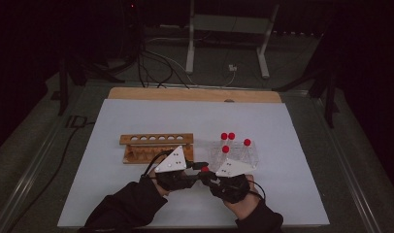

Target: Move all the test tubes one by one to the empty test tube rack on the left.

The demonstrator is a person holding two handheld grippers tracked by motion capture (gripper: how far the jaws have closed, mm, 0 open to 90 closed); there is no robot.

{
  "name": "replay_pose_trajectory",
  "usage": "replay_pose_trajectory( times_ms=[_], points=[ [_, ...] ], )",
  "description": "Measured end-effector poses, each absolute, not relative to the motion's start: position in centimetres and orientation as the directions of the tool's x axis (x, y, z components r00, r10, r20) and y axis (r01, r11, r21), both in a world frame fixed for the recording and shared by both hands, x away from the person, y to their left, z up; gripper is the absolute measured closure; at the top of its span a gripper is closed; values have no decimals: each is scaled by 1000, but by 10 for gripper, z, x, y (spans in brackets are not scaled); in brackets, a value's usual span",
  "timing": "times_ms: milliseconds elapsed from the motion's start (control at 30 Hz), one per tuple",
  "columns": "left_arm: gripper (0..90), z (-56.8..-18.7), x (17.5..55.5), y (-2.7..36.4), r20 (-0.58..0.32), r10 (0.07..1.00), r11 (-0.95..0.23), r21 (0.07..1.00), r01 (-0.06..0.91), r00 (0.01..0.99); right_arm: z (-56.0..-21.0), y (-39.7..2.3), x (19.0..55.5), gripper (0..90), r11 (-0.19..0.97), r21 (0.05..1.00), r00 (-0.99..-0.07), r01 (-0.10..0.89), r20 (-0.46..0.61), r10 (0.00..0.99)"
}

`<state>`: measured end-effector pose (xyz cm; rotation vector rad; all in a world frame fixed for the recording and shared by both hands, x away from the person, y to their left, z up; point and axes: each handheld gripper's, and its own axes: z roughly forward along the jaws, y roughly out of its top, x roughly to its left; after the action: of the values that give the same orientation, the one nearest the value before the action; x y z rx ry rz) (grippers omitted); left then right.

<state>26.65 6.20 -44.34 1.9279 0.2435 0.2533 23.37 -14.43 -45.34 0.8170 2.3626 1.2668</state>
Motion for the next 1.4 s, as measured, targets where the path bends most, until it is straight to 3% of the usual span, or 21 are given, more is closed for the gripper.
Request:
replay_pose_trajectory(
  times_ms=[233, 600, 1200, 1400],
  points=[
    [717, -440, 266, 63, 64, 285, -360, 932, 45, 956, -452, -145, 233, 736, 427, 844, -780, 326, -14, 625],
    [718, -428, 272, 78, 73, 325, -347, 937, 47, 943, -449, -155, 232, 552, 393, 866, -771, 309, -13, 636],
    [719, -405, 302, 108, 87, 451, -304, 951, 62, 888, -441, -170, 229, 28, 304, 914, -755, 269, 4, 656],
    [718, -400, 315, 115, 84, 490, -292, 953, 73, 868, -440, -172, 227, 0, 295, 920, -765, 259, 9, 644]
  ],
)
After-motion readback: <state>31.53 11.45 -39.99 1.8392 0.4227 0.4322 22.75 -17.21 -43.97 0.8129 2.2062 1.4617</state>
